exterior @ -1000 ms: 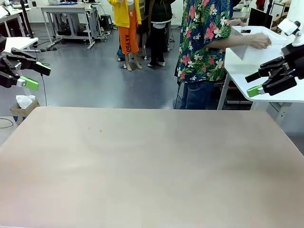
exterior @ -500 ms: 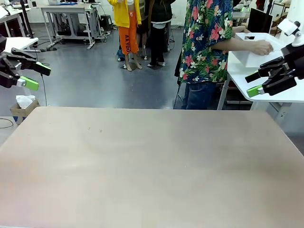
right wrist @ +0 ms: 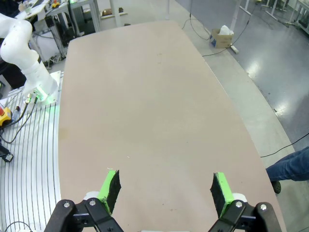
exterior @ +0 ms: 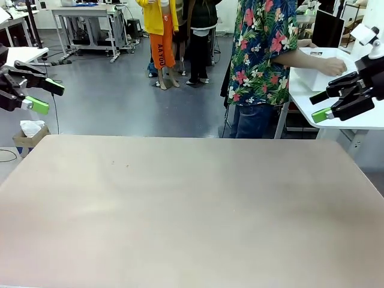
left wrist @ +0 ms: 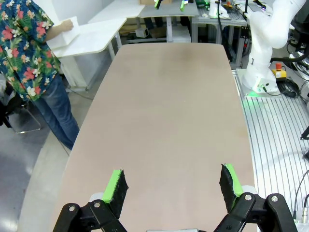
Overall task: Stack the cups and store them in the basket.
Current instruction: Place the stack of Reusable plastic cups into the Pantry Basket.
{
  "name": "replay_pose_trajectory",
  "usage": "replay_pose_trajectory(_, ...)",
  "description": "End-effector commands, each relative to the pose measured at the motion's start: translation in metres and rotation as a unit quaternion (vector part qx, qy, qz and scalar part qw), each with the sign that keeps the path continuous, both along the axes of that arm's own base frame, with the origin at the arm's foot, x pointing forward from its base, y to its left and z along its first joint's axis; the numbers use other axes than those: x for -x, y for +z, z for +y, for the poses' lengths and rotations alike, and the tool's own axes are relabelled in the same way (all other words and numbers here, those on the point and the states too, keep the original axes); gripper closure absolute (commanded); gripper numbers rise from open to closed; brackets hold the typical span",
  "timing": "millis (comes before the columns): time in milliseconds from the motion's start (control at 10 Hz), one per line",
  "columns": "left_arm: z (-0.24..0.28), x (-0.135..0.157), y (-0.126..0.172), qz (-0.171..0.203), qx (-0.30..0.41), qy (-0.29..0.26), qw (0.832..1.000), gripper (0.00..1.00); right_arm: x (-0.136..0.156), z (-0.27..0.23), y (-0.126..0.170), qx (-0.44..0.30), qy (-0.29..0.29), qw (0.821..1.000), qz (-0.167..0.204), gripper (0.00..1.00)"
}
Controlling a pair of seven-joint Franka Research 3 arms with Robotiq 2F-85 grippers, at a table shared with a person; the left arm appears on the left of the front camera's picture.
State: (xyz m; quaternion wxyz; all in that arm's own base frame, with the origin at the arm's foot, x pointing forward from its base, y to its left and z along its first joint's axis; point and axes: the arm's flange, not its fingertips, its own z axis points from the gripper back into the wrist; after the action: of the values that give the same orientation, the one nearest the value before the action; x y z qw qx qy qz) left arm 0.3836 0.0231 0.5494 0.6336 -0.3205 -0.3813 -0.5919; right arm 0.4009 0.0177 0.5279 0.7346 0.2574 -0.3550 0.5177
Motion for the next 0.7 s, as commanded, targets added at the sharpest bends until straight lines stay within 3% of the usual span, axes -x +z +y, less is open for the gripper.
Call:
replay_pose_trajectory(0, -0.0009, -0.0010, 0.0021, 0.002, 0.000, -0.001, 1.000, 0.00, -0.0005, 0.0009, 0.0022, -0.005, -0.004, 1.000, 0.004, 0.00)
replay_pose_trajectory(600, -0.0009, -0.0010, 0.0021, 0.002, 0.000, -0.001, 1.000, 0.00, -0.0005, 0.0009, 0.0022, -0.005, -0.004, 1.000, 0.004, 0.00)
